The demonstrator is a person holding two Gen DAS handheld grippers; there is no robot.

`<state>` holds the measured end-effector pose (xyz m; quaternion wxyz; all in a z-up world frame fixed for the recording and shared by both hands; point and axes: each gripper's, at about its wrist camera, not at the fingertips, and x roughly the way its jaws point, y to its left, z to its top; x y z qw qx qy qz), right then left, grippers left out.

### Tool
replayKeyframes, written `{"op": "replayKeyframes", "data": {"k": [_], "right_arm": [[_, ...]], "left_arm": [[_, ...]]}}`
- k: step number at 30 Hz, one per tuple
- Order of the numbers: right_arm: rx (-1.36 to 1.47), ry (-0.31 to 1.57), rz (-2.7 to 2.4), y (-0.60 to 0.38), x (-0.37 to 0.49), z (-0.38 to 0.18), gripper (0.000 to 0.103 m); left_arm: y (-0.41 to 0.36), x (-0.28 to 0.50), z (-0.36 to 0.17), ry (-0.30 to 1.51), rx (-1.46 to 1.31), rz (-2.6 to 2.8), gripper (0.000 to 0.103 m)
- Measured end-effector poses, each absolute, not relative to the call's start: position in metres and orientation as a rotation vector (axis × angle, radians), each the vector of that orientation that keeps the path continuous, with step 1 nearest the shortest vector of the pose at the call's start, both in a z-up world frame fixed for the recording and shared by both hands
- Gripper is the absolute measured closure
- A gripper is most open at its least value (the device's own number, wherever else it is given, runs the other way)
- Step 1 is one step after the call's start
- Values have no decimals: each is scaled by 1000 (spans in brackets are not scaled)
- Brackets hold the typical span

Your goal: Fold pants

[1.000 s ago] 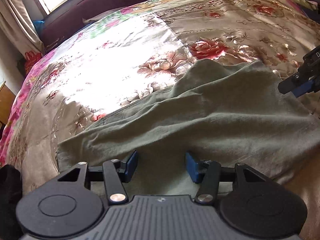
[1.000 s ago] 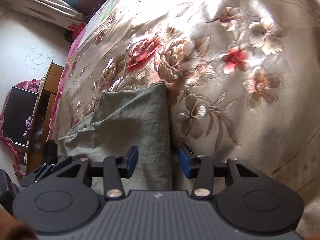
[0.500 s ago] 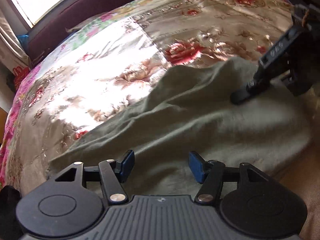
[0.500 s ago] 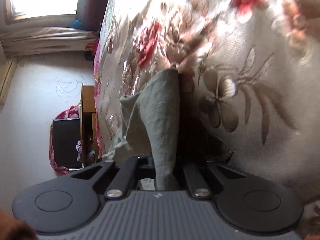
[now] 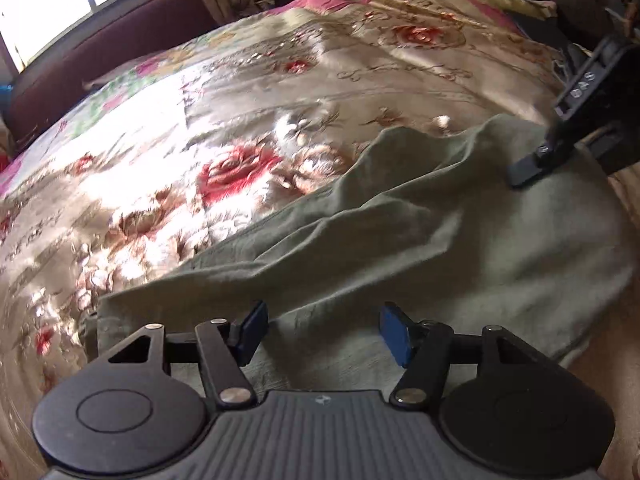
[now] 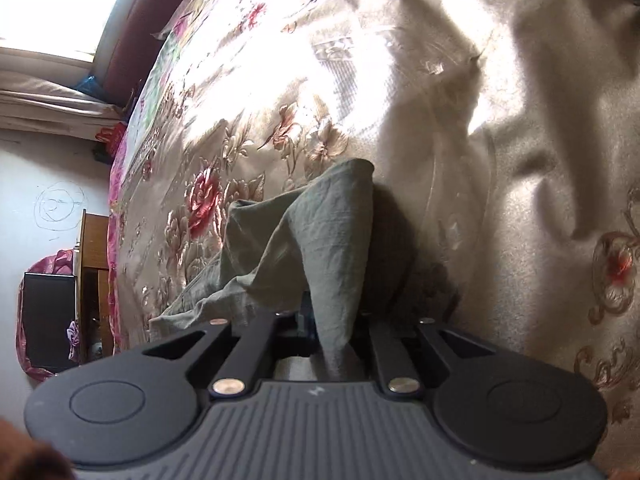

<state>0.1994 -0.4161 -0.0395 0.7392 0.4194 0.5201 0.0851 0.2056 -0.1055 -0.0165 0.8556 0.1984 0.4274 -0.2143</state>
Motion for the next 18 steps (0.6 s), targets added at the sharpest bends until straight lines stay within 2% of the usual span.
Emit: {"op": "replayKeyframes", "data": {"k": [2, 3, 11, 14, 18], "right_arm": [[865, 1138, 199, -406, 203, -20, 95], [843, 1136, 207, -399, 206, -11, 96], [710, 1126, 293, -302, 223, 54, 96], [639, 1151, 272, -282, 219, 63, 96], [671, 1180, 208, -280, 211, 63, 96]], "left_arm": [[-99, 209, -29, 922, 429, -433, 12], [-96, 210, -28, 916, 419, -432, 11], [-79, 214, -5, 819, 296, -408, 12], [-86, 235, -15, 756, 389, -351, 12], [-88, 281, -33, 795, 451, -319, 9]]}}
